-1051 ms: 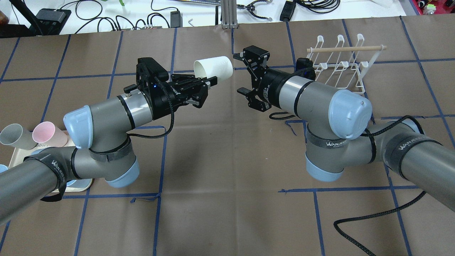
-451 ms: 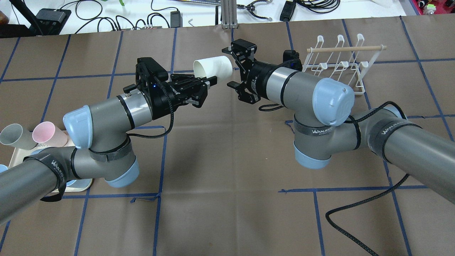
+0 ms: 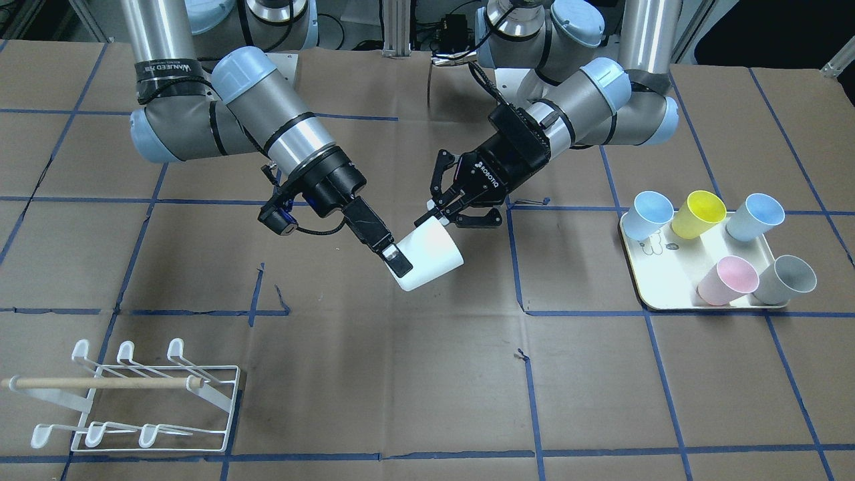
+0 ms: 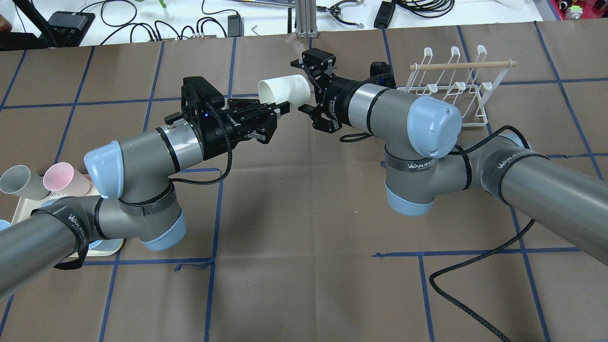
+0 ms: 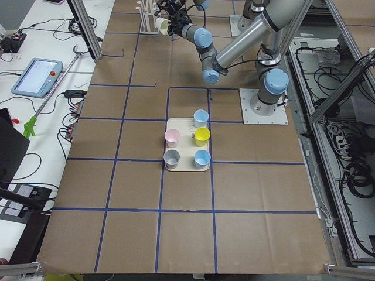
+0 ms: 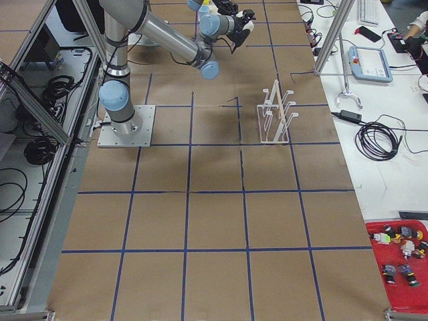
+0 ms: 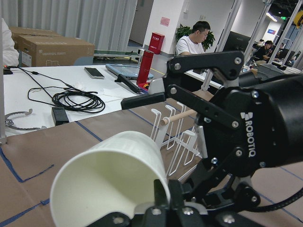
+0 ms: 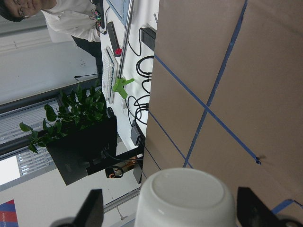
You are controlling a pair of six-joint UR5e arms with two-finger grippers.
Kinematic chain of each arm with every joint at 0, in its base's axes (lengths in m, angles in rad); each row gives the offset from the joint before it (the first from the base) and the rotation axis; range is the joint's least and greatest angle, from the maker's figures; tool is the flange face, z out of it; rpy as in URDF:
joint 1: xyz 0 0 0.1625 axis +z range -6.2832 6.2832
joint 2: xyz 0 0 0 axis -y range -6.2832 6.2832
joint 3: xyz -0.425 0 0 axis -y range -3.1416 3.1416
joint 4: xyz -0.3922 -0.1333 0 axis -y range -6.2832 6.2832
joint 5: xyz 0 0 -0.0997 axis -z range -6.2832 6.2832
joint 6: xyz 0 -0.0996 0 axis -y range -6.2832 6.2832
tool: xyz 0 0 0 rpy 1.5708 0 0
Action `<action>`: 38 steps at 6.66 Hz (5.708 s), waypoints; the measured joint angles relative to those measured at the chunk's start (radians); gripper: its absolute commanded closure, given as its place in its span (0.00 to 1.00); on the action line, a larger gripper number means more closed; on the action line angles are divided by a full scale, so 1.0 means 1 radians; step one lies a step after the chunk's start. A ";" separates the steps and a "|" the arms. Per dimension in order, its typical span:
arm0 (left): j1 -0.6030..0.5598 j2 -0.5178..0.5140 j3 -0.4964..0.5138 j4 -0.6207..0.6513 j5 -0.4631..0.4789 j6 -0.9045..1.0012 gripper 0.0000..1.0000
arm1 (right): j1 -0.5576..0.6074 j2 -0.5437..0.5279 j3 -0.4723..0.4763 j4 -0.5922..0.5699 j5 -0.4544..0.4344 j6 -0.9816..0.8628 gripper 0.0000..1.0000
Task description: Transfer IKEA cup to right arm and place on rack
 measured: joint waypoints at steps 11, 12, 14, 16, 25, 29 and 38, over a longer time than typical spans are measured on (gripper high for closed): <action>0.003 0.000 0.015 0.000 0.009 -0.029 0.06 | 0.016 0.022 -0.020 0.002 -0.011 -0.008 0.65; 0.004 0.000 0.018 0.001 0.010 -0.029 0.01 | 0.015 0.022 -0.021 0.002 -0.011 -0.008 0.67; 0.011 0.001 0.016 0.000 0.007 -0.030 0.01 | 0.015 0.022 -0.022 0.002 -0.010 -0.008 0.71; 0.058 0.017 0.001 0.001 -0.012 -0.030 0.01 | 0.010 0.023 -0.037 0.001 -0.007 -0.010 0.75; 0.169 0.171 0.164 -0.731 0.556 -0.125 0.01 | -0.300 0.015 -0.189 0.112 -0.117 -1.531 0.86; 0.028 0.203 0.545 -1.663 0.835 -0.160 0.01 | -0.403 0.088 -0.226 0.034 -0.157 -1.788 0.88; 0.416 0.363 0.350 -1.841 1.019 0.249 0.04 | -0.389 0.267 -0.219 -0.164 -0.160 -1.808 0.87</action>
